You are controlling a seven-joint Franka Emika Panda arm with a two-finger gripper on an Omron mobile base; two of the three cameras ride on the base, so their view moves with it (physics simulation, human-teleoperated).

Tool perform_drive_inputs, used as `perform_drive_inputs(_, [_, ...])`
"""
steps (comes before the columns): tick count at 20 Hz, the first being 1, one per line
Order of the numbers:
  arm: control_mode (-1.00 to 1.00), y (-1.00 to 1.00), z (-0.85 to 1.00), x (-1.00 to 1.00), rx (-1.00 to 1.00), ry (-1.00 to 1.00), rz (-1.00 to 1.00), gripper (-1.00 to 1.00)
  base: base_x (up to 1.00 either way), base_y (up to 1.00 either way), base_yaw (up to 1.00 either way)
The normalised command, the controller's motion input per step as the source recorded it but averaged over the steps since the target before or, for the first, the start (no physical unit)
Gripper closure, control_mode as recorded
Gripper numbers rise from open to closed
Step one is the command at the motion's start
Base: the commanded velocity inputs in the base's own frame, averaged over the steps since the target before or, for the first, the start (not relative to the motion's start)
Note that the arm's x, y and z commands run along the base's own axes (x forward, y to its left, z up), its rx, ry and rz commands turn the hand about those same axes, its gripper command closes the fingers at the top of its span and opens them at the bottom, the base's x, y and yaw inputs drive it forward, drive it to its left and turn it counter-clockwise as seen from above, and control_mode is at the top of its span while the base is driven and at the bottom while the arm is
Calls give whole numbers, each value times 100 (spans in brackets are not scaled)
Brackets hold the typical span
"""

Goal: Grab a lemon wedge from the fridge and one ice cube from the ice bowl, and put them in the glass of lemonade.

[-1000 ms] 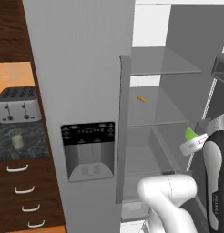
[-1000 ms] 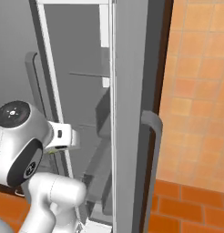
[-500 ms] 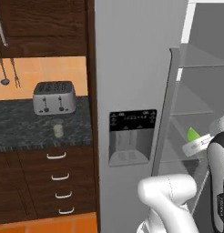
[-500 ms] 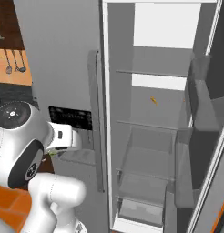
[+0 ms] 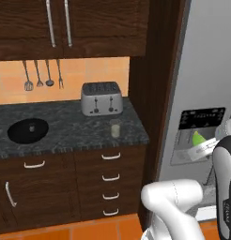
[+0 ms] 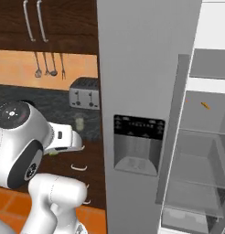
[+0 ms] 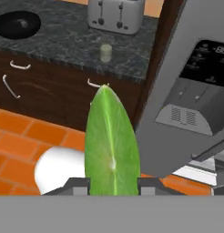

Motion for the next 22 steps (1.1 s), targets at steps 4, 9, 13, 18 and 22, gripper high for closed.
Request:
perform_drive_inputs(4, [100, 0, 0, 0, 0, 0, 0, 100, 8, 88, -18])
perform_drive_inputs(9, [100, 0, 0, 0, 0, 0, 0, 100, 30, 35, -36])
perform_drive_inputs(13, [100, 0, 0, 0, 0, 0, 0, 100, 55, 40, -36])
perform_drive_inputs(18, [100, 0, 0, 0, 0, 0, 0, 100, 51, 82, -33])
perform_drive_inputs(22, [100, 0, 0, 0, 0, 0, 0, 100, 36, 94, -30])
